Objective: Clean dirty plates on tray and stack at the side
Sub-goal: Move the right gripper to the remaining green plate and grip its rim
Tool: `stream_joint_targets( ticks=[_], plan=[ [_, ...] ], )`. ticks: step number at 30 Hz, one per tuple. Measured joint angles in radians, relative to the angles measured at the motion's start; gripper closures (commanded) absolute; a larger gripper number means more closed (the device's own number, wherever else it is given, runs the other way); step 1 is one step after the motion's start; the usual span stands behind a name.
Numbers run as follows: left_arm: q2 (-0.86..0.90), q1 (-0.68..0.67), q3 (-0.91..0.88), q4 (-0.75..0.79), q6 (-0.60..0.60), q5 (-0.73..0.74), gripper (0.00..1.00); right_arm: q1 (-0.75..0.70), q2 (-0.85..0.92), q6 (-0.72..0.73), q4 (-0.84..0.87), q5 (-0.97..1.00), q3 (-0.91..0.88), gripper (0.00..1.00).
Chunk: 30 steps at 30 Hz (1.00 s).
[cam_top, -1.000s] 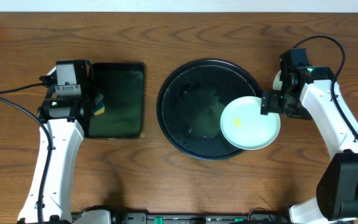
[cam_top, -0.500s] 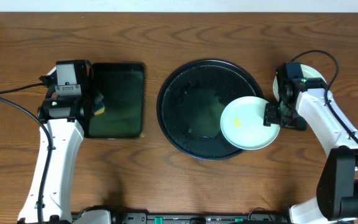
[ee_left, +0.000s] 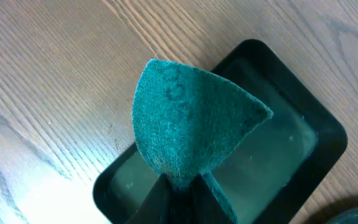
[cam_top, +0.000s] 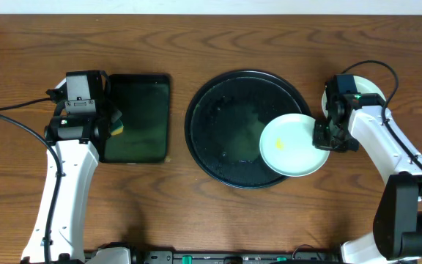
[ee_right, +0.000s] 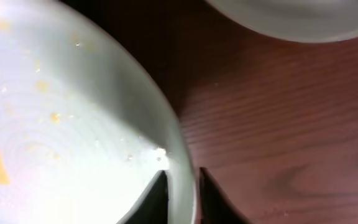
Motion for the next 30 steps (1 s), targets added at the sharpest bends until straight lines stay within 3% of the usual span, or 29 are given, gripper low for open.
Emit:
stream_joint_targets(
  ticks=[9,18,24,26,30],
  plan=[
    [0.000,0.000,0.000,0.001,0.000,0.015,0.92,0.000,0.000,-0.005,0.068,-0.111,0.000,0.99],
    [0.000,0.000,0.000,0.009,0.000,0.023,0.92,0.012,0.000,-0.008,0.316,-0.401,0.000,0.99],
    [0.000,0.000,0.000,0.012,0.000,0.045,0.92,0.085,0.003,0.014,0.459,-0.395,0.001,0.99],
    [0.000,0.000,0.000,0.012,0.001,0.047,0.92,0.115,0.014,0.018,0.461,-0.362,0.001,0.92],
    [0.000,0.000,0.000,0.012,0.008,0.049,0.92,0.131,0.035,0.033,0.422,-0.294,0.000,0.60]
  ],
)
